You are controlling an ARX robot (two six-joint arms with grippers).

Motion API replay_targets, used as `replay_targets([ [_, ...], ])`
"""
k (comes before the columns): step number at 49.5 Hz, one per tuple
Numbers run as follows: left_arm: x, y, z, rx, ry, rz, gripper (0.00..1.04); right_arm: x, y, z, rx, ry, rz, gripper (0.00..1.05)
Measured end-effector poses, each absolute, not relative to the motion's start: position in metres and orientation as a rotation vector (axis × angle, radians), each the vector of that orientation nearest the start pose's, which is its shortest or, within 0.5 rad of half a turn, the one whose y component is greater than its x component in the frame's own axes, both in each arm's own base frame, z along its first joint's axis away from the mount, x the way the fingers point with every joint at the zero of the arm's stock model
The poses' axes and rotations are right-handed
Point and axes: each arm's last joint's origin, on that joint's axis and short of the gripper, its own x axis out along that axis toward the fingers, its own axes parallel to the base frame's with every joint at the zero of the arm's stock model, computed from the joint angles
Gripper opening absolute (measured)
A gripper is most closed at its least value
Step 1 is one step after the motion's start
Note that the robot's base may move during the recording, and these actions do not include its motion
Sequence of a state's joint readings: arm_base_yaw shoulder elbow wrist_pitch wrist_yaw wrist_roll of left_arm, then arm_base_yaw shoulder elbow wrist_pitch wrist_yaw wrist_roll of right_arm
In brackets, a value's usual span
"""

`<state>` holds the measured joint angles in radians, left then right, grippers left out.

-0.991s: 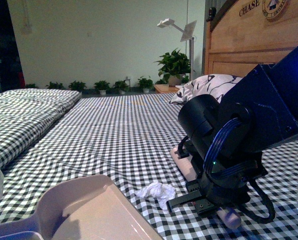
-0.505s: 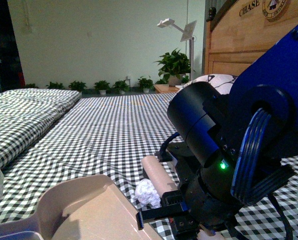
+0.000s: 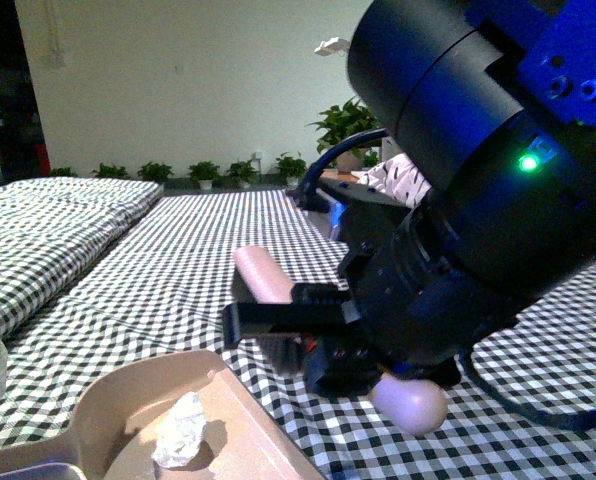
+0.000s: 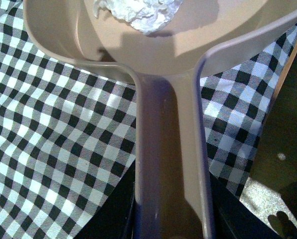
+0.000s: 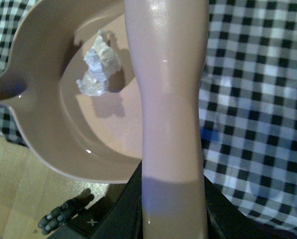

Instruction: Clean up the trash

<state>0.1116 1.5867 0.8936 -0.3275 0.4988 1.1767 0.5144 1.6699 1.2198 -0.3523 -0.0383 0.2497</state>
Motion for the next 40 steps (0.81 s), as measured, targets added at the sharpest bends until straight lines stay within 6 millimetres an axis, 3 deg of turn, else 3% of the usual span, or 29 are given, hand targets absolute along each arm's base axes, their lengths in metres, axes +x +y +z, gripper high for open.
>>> replay_targets([
  [22,0.299,0.020,0.178,0.760,0.632,-0.857,0.27,0.358,0.089,0.253,0.084,0.693,0.104,0.19],
  [33,0.302,0.019,0.179,0.729,0.586,-0.858,0.27,0.366,0.048,0.253,0.087,0.677,-0.005,0.19],
  [40,0.304,0.016,0.183,0.677,0.548,-0.856,0.27,0.365,0.036,0.253,0.086,0.675,-0.034,0.19],
])
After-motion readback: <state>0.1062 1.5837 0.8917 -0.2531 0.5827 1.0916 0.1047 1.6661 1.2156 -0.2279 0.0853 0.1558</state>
